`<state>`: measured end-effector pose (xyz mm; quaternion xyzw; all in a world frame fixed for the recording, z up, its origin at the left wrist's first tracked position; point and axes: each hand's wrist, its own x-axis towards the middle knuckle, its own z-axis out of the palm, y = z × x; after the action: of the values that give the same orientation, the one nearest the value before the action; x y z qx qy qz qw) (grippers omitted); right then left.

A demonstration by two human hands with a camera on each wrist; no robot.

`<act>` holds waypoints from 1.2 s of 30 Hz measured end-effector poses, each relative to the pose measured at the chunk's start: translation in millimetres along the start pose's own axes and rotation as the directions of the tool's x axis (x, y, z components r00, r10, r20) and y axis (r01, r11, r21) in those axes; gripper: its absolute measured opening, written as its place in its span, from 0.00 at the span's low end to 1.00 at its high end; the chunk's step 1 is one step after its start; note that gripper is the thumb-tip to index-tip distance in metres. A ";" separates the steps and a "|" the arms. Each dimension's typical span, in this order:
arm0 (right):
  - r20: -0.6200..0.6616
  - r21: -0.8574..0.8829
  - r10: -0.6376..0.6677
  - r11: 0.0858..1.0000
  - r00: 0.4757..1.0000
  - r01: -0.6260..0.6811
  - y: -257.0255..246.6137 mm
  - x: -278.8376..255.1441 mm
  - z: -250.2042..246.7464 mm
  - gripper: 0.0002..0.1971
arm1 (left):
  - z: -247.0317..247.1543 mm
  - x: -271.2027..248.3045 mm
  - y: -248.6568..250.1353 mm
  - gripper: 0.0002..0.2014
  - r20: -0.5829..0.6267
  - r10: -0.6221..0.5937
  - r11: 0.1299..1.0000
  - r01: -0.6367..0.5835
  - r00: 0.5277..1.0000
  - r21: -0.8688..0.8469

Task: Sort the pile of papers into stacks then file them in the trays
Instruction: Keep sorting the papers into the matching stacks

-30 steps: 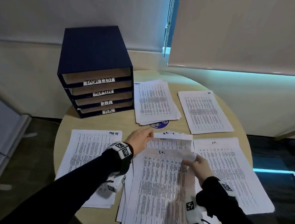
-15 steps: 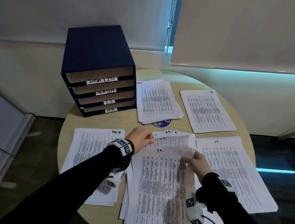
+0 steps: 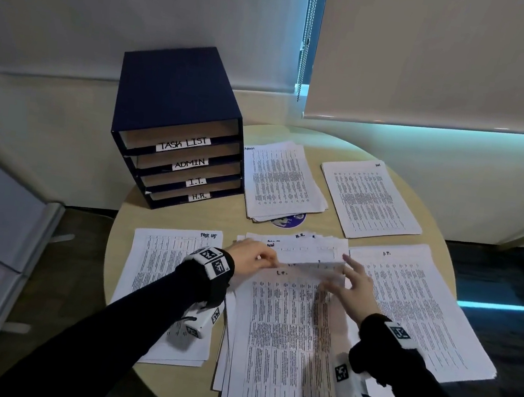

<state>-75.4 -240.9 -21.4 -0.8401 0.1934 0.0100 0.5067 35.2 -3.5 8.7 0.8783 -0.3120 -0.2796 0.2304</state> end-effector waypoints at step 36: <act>0.102 0.045 0.072 0.996 0.992 -0.077 9.2 -0.8 12.8 0.11 | 22.2 -8.5 -36.2 0.06 -0.279 -0.214 0.922 0.288 0.936 0.260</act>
<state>-77.0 -233.4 -35.2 -0.8180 0.1993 0.0663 0.5356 30.8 22.4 -25.7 0.9635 -0.2036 -0.1462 0.0945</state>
